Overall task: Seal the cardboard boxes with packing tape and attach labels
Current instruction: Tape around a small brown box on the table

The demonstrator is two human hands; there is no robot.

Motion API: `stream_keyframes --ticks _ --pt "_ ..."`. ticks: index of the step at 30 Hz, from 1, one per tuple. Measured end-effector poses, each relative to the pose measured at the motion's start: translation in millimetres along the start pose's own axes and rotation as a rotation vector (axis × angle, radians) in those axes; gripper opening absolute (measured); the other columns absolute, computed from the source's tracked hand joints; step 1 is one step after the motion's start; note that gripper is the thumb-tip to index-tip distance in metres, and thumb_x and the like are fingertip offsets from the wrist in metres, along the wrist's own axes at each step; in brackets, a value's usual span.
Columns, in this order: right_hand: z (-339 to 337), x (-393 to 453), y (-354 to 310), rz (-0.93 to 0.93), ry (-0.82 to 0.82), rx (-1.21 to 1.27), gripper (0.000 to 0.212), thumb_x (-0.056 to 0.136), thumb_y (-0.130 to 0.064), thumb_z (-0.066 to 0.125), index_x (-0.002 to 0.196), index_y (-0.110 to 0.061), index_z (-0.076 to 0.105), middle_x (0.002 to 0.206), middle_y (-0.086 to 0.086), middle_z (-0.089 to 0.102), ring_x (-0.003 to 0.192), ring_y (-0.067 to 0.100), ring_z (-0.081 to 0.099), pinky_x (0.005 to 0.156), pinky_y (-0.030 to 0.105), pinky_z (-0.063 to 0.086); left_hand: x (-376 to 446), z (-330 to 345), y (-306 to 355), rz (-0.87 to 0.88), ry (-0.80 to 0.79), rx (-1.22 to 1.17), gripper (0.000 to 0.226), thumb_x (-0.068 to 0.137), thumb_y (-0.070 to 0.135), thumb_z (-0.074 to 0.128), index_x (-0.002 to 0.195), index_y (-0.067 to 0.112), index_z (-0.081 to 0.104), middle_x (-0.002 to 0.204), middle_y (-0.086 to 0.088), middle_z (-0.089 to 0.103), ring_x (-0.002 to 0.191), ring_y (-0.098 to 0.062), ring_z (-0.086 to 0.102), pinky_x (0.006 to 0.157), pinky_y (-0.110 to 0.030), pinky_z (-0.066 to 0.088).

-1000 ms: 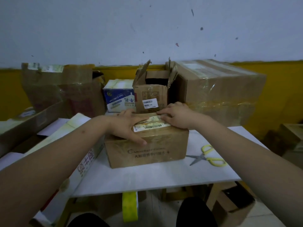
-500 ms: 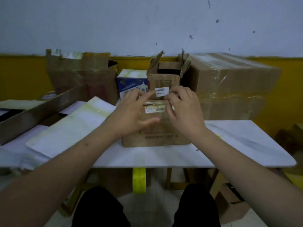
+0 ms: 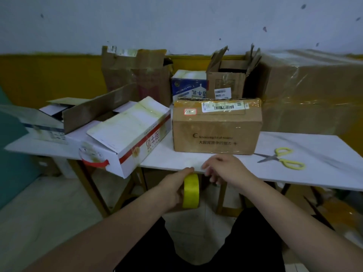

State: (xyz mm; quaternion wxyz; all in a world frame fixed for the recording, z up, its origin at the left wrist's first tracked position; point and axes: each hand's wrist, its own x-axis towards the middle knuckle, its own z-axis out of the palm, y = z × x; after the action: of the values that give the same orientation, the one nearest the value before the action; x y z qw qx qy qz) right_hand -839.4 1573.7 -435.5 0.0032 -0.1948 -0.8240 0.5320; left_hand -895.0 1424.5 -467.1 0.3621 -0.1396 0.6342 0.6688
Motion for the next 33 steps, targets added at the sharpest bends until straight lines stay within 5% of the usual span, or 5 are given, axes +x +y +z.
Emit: stream_keyframes --ticks 6,11,18,24,33 --pt "2 -6 0 0.2 -0.032 0.069 0.037 0.101 -0.024 0.046 0.097 0.002 0.071 0.079 0.016 0.075 0.056 0.022 0.067 0.05 0.023 0.054 -10 -8 32 -0.144 -0.038 0.113 0.019 0.086 0.022 0.073 0.081 0.008 0.06 0.076 -0.011 0.058 0.07 -0.023 0.057 0.071 -0.036 0.051" --pt "17 -13 6 0.237 -0.081 0.149 0.046 0.095 -0.053 0.055 0.098 -0.01 0.07 0.09 0.007 0.074 0.082 0.02 0.071 0.077 0.03 0.059 -33 0 39 -0.169 -0.169 0.315 0.019 0.088 0.024 0.07 0.082 0.006 0.072 0.076 -0.012 0.072 0.07 -0.026 0.068 0.071 -0.035 0.057" --pt "5 -26 -22 0.032 0.056 0.657 0.017 0.092 -0.027 0.068 0.103 -0.017 0.076 0.099 0.003 0.076 0.096 0.016 0.071 0.08 0.029 0.058 -68 11 65 0.378 -0.209 0.739 0.014 0.092 0.031 0.069 0.102 0.021 0.071 0.105 -0.002 0.075 0.1 -0.021 0.07 0.088 -0.036 0.053" --pt "-52 -36 -66 -0.144 0.153 0.76 0.014 0.09 -0.012 0.07 0.101 -0.005 0.074 0.086 0.01 0.075 0.075 0.016 0.069 0.072 0.027 0.06 -91 34 119 0.597 -0.362 0.862 0.022 0.096 0.025 0.065 0.112 0.01 0.066 0.091 -0.004 0.077 0.075 -0.021 0.073 0.076 -0.034 0.056" --pt "-139 10 -93 -0.449 0.642 0.408 0.014 0.093 -0.008 0.064 0.101 -0.017 0.072 0.074 0.006 0.075 0.065 0.016 0.071 0.07 0.034 0.06 -88 105 214 0.871 -0.287 1.261 0.043 0.081 0.053 0.074 0.115 0.028 0.066 0.096 0.006 0.073 0.07 -0.007 0.068 0.071 -0.025 0.055"
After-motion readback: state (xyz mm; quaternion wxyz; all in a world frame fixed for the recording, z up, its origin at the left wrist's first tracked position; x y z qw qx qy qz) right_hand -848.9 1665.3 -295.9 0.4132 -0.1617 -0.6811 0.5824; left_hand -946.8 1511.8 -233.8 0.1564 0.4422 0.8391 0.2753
